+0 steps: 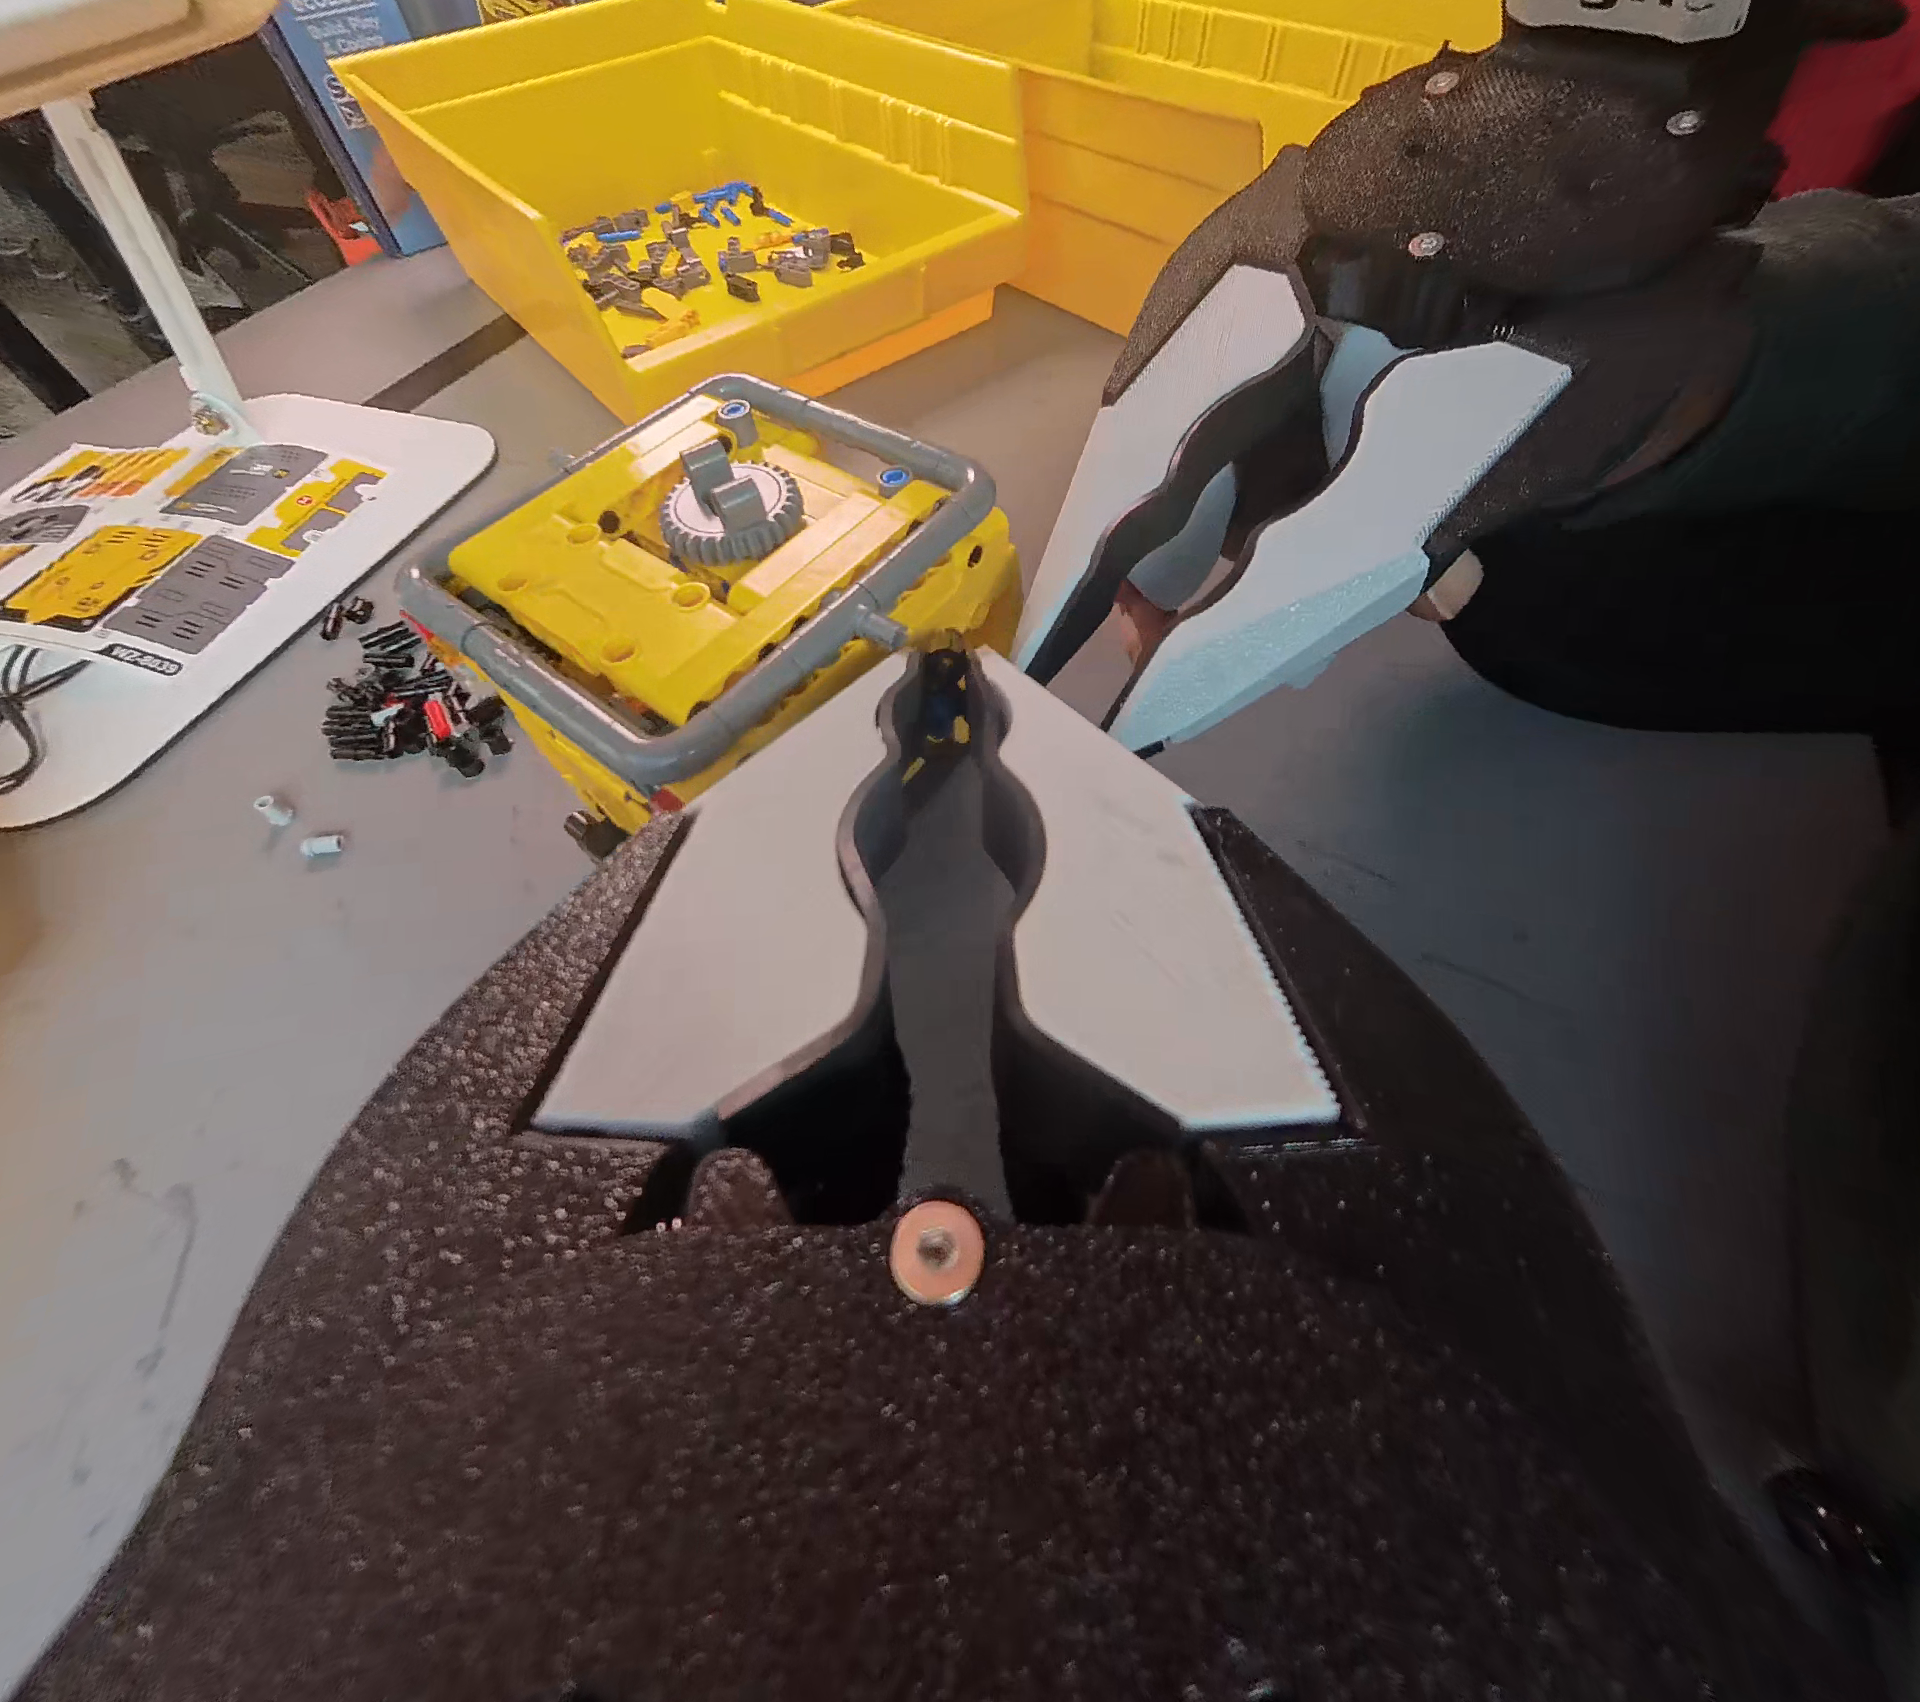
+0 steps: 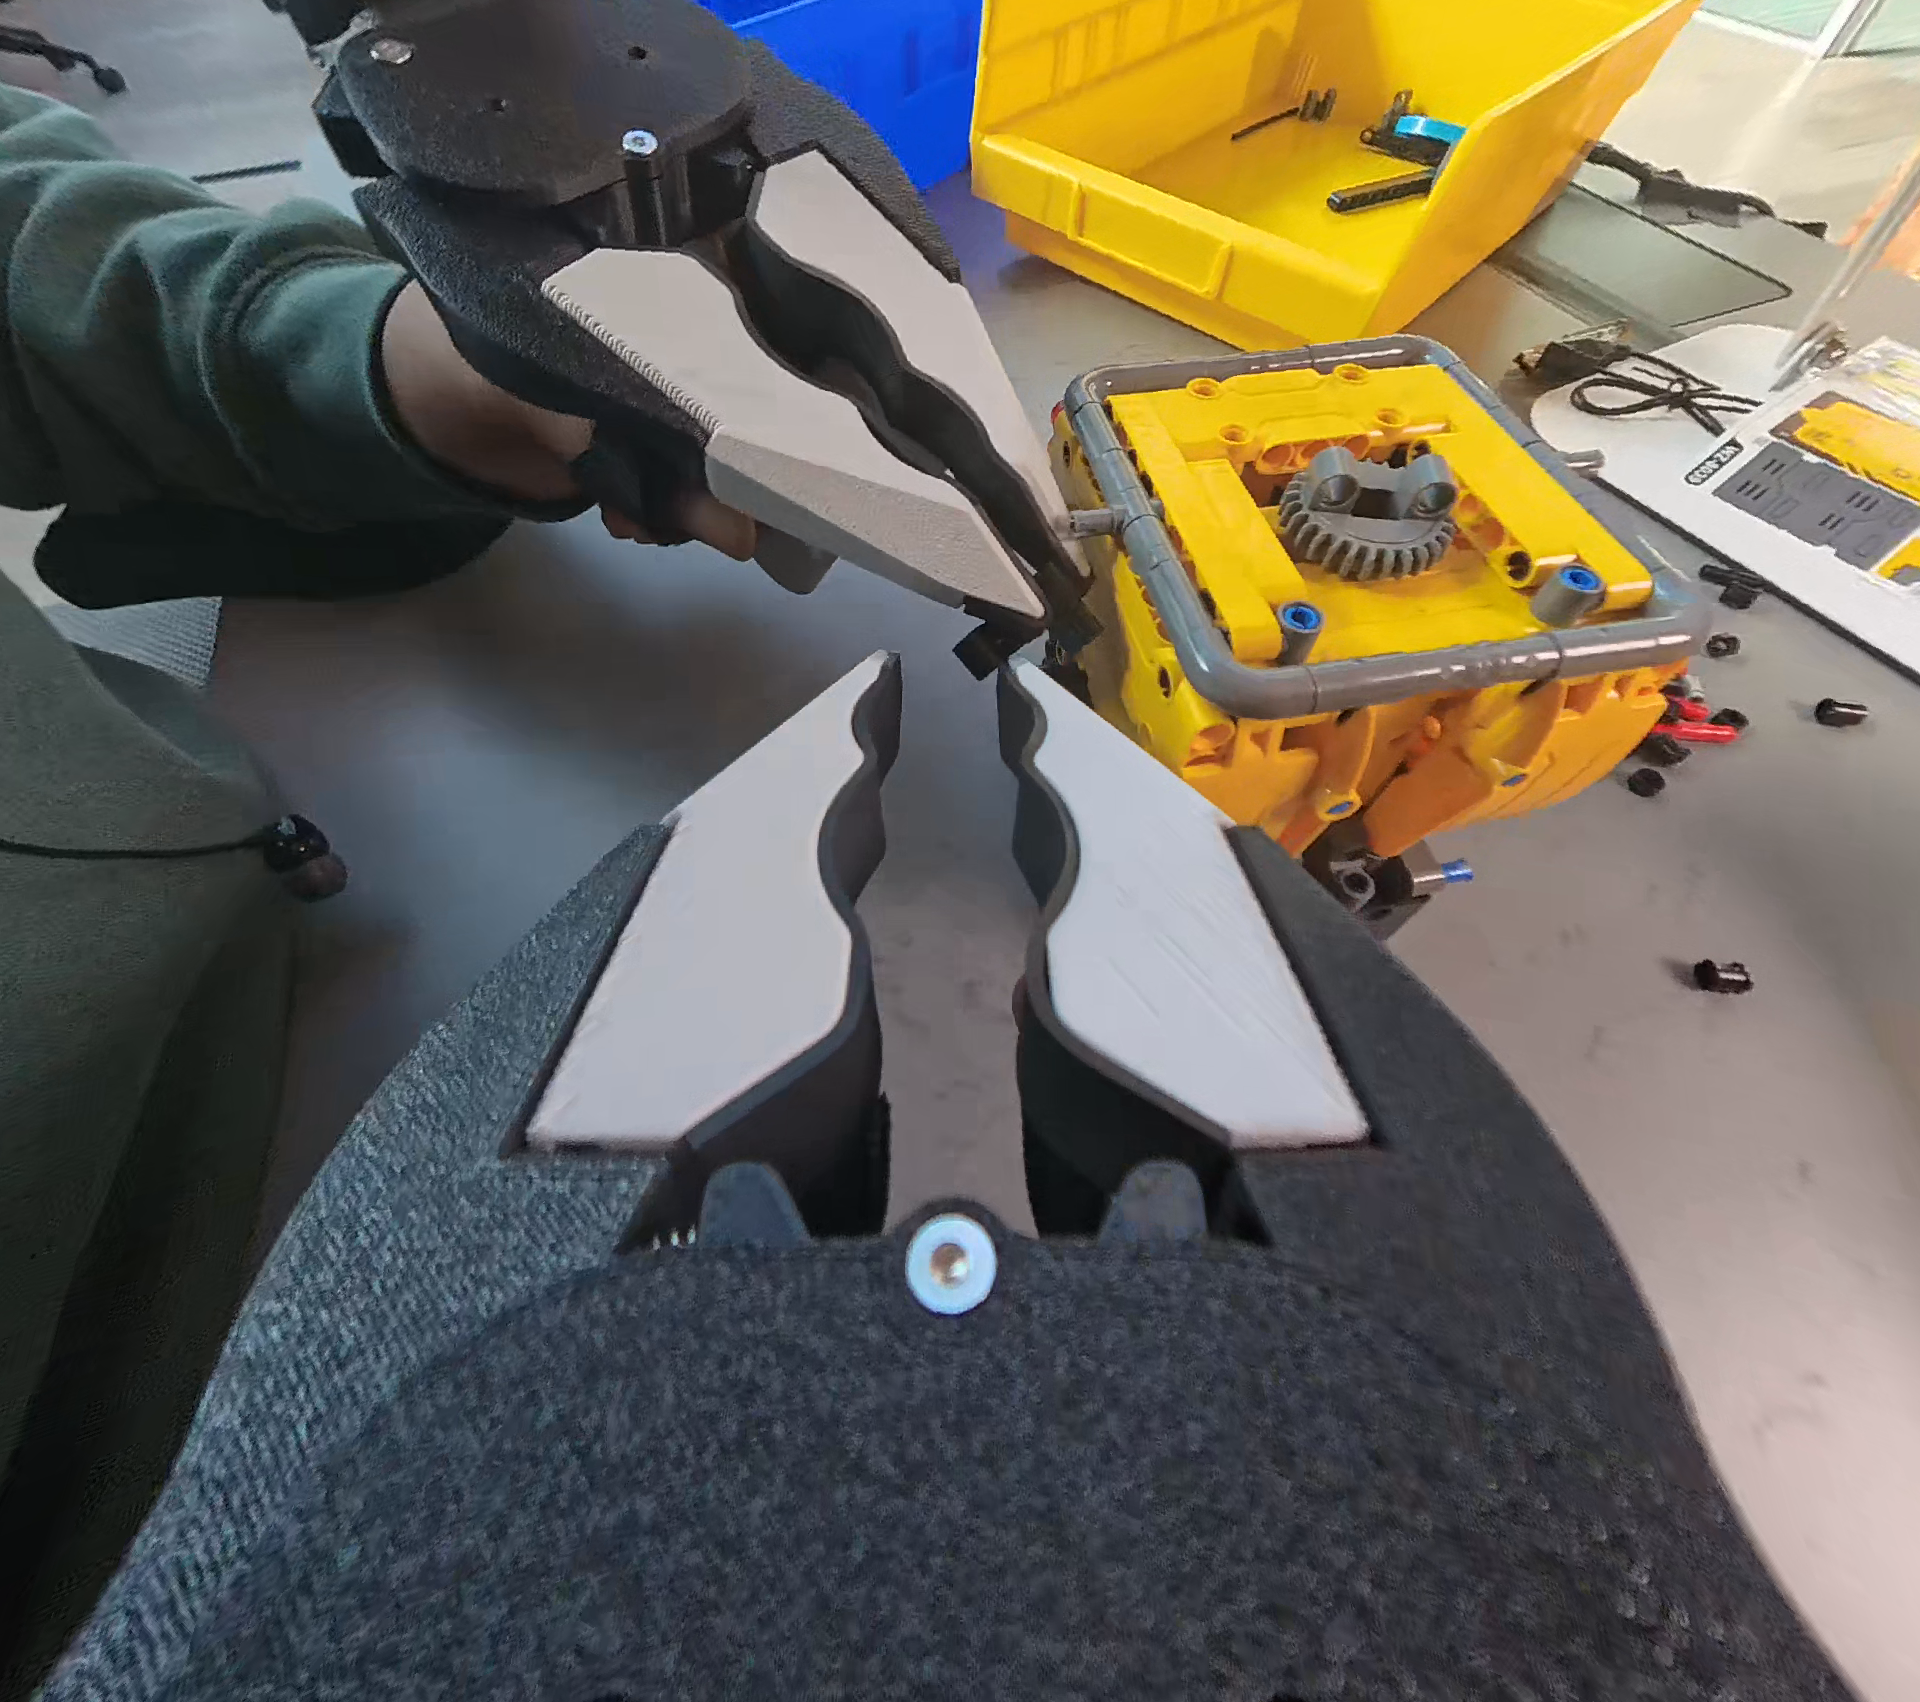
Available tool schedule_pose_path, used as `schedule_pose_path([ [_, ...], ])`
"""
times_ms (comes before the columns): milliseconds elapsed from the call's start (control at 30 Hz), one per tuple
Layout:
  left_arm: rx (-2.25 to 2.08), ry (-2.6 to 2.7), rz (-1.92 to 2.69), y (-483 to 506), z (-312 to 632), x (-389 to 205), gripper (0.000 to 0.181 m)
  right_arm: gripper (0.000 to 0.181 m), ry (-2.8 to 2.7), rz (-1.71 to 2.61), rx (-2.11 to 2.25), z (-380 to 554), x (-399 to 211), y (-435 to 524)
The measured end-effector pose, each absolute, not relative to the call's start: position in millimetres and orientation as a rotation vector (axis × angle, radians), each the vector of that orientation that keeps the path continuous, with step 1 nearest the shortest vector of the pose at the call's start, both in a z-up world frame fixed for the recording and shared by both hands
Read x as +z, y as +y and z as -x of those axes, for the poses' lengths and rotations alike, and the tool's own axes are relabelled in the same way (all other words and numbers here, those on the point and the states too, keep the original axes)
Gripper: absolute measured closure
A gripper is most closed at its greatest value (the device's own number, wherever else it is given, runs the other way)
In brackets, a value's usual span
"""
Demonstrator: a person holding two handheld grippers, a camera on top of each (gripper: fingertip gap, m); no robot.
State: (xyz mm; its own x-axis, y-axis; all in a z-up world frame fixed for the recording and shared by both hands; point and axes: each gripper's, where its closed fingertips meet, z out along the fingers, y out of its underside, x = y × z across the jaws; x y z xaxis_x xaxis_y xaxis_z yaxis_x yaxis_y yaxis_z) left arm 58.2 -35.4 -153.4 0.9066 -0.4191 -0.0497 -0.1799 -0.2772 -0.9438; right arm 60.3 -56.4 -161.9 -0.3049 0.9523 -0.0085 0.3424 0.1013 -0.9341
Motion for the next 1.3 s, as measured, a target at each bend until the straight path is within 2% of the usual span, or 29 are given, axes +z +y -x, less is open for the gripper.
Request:
schedule_pose_path([
  [300,0.009,0.533,1.832,-39,-64,-153,0.175,0.174,-1.668,1.399,1.3,-62,-164,-54],
  [500,-0.131,0.551,1.912,-47,-68,-167,0.174,0.175,-1.822,1.323,1.243,-68,-178,-59],
  [767,-0.279,0.761,2.132,-74,-81,-219,0.168,0.175,-2.182,1.294,1.072,-85,-228,-77],
  [867,-0.309,0.814,2.146,-79,-84,-223,0.162,0.175,-2.224,1.271,1.034,-87,-230,-76],
  [1300,-0.407,0.93,2.165,-84,-83,-242,0.159,0.174,-2.382,1.179,0.919,-95,-241,-69],
])
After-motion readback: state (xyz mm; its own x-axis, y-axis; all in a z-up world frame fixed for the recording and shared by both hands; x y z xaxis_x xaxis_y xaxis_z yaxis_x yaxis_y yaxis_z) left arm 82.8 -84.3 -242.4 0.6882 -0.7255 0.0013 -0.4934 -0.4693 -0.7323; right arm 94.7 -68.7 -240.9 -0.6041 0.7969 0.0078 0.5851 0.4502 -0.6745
